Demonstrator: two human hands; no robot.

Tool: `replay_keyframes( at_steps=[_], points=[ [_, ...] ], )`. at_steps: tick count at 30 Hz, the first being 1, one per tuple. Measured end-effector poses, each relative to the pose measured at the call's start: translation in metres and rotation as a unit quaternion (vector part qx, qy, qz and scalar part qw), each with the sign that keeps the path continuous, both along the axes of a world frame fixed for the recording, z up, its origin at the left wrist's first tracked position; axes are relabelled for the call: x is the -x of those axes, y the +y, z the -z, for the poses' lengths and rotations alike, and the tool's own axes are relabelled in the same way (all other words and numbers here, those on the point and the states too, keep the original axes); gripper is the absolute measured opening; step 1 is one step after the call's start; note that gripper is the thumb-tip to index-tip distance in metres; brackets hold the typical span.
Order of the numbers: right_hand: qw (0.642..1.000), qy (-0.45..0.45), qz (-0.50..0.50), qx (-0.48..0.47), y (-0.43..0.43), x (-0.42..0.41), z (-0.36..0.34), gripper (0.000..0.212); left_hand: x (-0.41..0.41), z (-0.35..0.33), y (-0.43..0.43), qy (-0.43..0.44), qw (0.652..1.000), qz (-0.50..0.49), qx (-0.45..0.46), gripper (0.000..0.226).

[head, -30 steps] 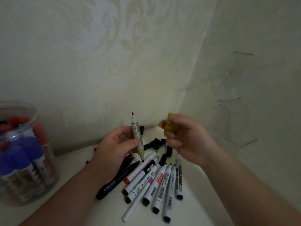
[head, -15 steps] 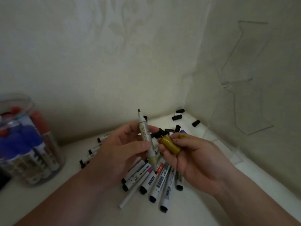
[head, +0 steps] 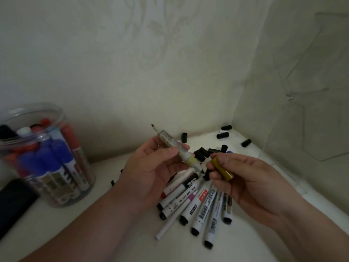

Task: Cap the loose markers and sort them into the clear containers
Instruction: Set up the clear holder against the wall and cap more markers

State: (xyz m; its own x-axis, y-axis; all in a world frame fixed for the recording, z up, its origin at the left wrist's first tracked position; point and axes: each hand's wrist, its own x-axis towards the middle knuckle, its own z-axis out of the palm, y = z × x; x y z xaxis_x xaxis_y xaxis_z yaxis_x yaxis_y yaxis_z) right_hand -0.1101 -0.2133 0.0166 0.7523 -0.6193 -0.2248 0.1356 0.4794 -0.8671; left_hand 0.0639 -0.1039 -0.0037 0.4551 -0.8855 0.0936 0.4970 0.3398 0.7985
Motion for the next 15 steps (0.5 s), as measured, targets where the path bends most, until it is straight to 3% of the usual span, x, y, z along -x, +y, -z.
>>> replay_keyframes(
  at_steps=[8, 15],
  points=[
    [0.993, 0.013, 0.005, 0.114, 0.0063, -0.0016, 0.002, 0.027, 0.0031, -0.0013, 0.0026, -0.001, 1.0, 0.007, 0.016, 0.017],
    [0.974, 0.012, 0.004, 0.225, 0.0083, 0.0018, 0.0051, 0.016, 0.0055, 0.0024, 0.0081, -0.166, 0.986, -0.009, -0.002, 0.024]
  ],
)
